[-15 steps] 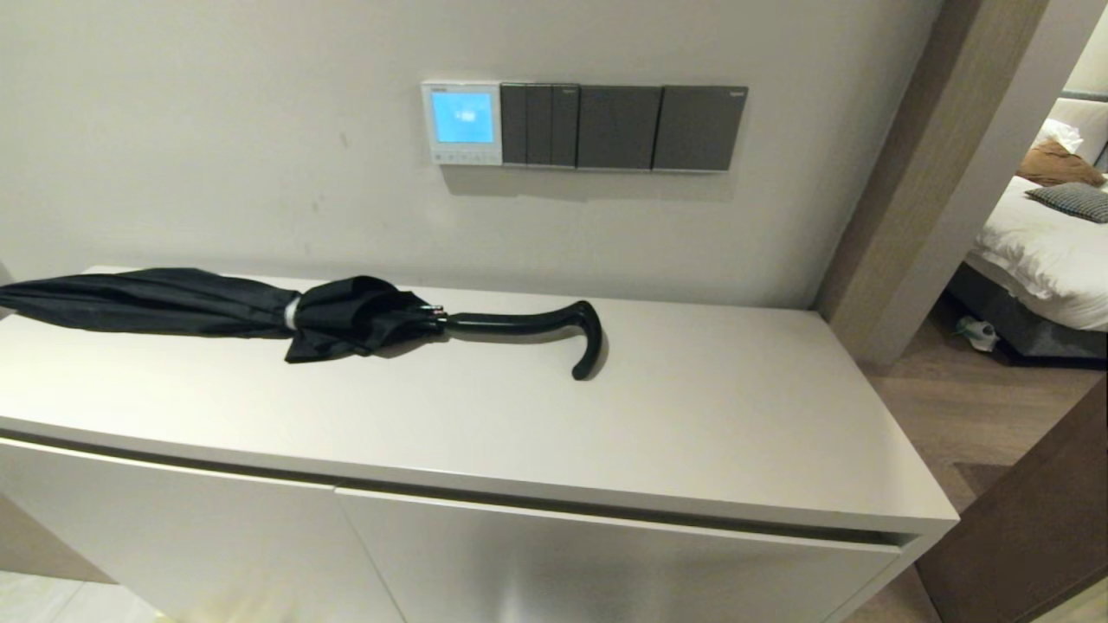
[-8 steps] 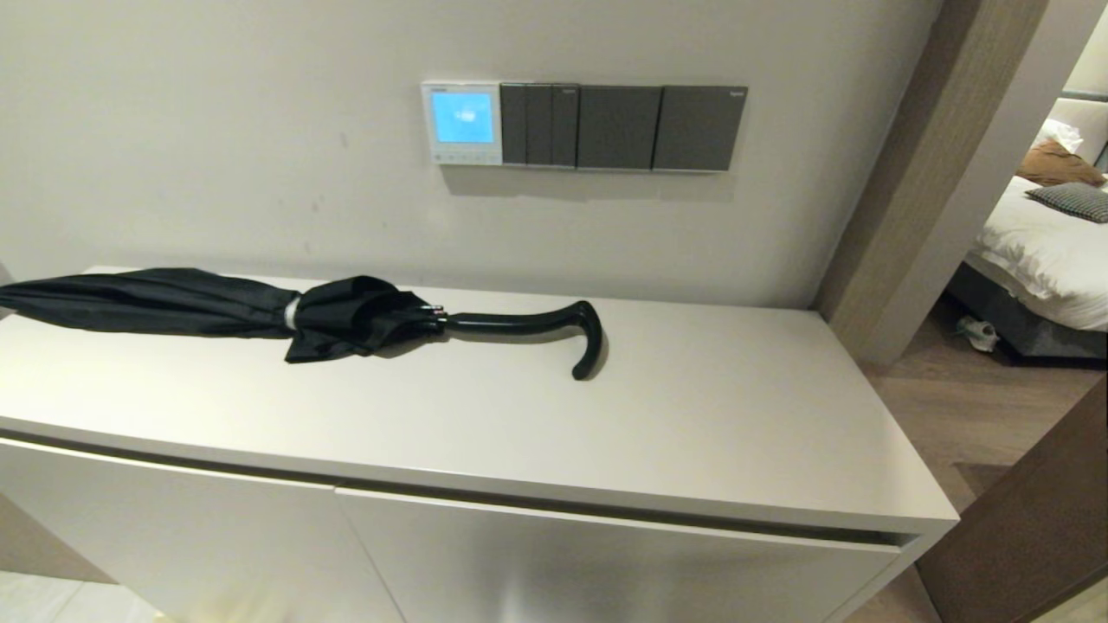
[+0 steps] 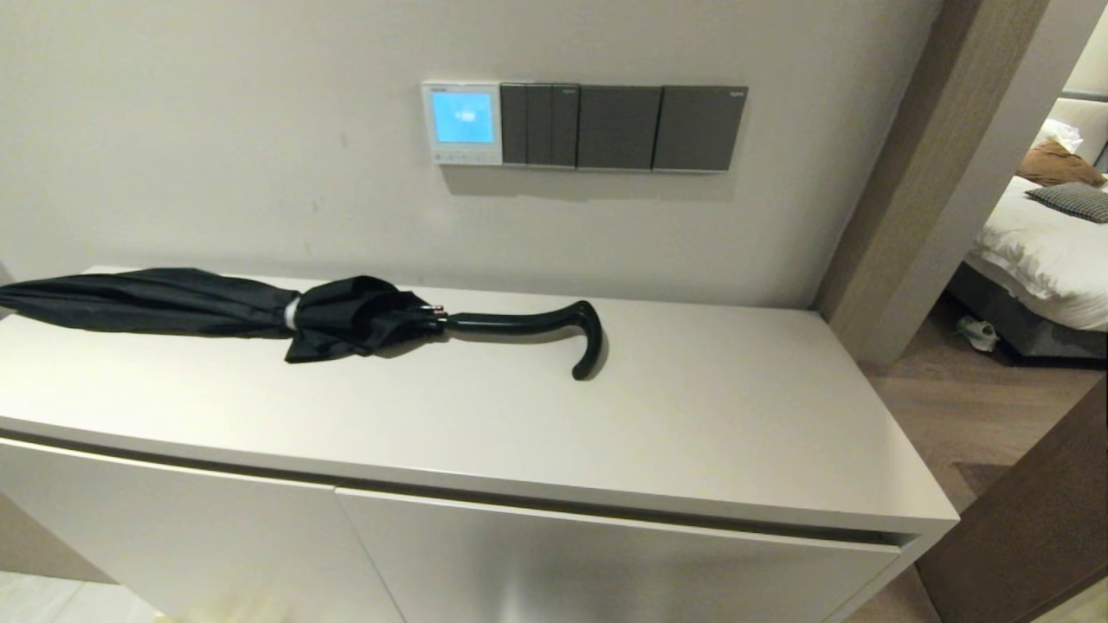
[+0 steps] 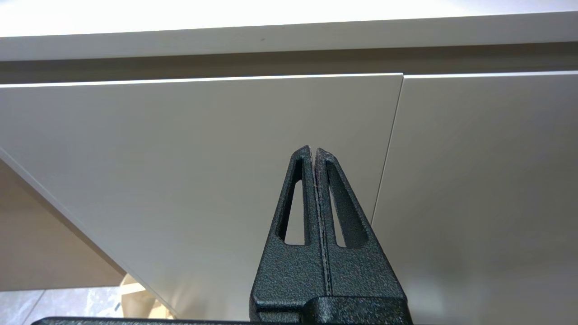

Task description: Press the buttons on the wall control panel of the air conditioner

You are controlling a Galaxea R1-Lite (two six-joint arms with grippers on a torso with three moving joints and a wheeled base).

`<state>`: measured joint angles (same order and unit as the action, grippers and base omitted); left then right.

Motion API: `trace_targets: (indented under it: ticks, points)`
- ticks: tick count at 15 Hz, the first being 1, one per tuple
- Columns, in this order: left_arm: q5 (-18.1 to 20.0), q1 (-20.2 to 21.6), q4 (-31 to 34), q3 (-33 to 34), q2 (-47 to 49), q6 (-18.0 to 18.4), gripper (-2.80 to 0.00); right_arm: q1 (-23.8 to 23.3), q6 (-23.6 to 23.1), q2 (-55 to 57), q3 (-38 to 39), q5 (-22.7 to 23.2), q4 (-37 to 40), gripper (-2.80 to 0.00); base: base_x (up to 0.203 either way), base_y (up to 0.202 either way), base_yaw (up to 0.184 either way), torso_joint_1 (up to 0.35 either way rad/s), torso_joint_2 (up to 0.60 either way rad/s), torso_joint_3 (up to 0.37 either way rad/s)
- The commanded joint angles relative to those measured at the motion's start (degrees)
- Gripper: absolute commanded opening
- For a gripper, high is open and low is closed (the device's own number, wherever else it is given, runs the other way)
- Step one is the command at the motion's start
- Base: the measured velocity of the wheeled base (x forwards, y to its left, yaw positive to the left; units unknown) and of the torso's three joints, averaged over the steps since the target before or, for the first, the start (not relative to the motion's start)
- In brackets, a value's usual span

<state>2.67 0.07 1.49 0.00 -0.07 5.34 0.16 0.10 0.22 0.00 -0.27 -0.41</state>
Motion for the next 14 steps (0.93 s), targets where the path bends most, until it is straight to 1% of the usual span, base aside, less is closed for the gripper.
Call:
trace_targets:
  ticks: [1,14]
  points:
    - [0.0,0.01,0.01,0.0,0.12,0.02,-2.8,0.02,-0.01,0.04,0.18,0.0,-0.02,-2.8,0.0,0.0,0.0,0.0,0.0,0.0]
    - [0.03,0.01,0.01,0.0,0.07,0.09,-2.8,0.02,-0.33,-0.05,0.18,0.13,-0.02,-2.8,0.0,0.0,0.0,0.0,0.0,0.0]
